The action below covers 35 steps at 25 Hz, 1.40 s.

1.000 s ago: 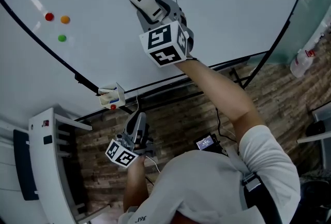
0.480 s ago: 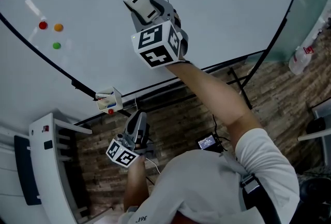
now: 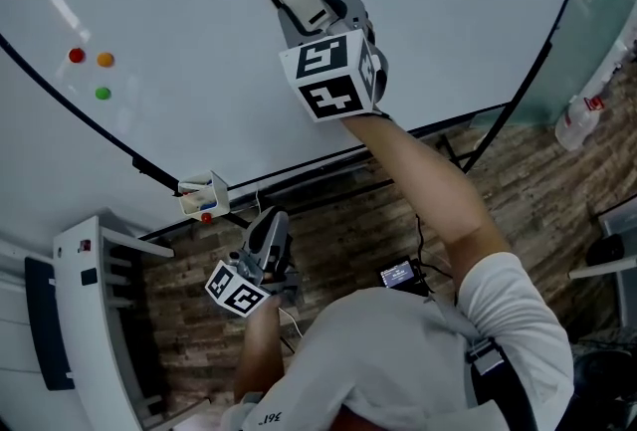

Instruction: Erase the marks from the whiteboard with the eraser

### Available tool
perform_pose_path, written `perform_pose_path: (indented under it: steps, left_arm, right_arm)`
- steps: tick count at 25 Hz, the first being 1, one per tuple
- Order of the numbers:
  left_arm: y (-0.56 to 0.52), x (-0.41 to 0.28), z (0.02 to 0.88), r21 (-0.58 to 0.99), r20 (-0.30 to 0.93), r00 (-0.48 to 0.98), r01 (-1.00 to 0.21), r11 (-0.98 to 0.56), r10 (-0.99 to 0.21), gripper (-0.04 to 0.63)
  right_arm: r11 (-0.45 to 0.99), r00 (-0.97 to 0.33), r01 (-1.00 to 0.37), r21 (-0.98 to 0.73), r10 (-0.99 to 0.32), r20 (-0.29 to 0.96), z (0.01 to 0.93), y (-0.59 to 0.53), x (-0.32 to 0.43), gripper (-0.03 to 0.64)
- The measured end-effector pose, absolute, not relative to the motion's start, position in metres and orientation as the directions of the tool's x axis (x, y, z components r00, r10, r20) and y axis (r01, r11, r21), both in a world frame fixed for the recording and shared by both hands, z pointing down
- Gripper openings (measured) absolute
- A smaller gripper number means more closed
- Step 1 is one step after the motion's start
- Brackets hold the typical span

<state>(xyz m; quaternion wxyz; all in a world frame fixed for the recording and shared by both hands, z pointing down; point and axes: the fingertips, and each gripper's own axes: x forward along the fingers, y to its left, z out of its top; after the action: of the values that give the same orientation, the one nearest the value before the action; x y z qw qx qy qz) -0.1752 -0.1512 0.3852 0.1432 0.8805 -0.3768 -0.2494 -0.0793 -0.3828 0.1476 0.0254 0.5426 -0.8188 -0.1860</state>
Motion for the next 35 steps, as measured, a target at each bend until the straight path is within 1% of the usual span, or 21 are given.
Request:
perform_pose_path:
  steps: [11,17,29,35]
  left_arm:
    - [-0.158,-0.158,0.384,0.433,-0.327,0.625,-0.568,-0.700,-0.709,0.009]
    - [-0.164,-0.136,0.383,0.431,-0.315,0.633,-0.568,-0.701,-0.707,0.009]
    - [-0.166,-0.134,0.383,0.435,-0.309,0.640,-0.562,-0.703,-0.704,0.009]
    - [-0.159,-0.145,0.387,0.445,-0.312,0.634,-0.560,-0.699,-0.707,0.009]
  right_arm:
    - [0.277,-0.337,-0.913,0.301,-0.926,-0.172,0.145,-0.394,-0.020,0.249]
    - [0.245,-0.303,-0.924,0.292,-0.937,-0.172,0.148,-0.407,0.024,0.249]
    - [0.153,-0.204,-0.946,0.287,-0.966,-0.158,0.155,-0.423,0.081,0.249]
    - [0.098,-0.150,-0.951,0.295,-0.976,-0.160,0.157,-0.423,0.095,0.249]
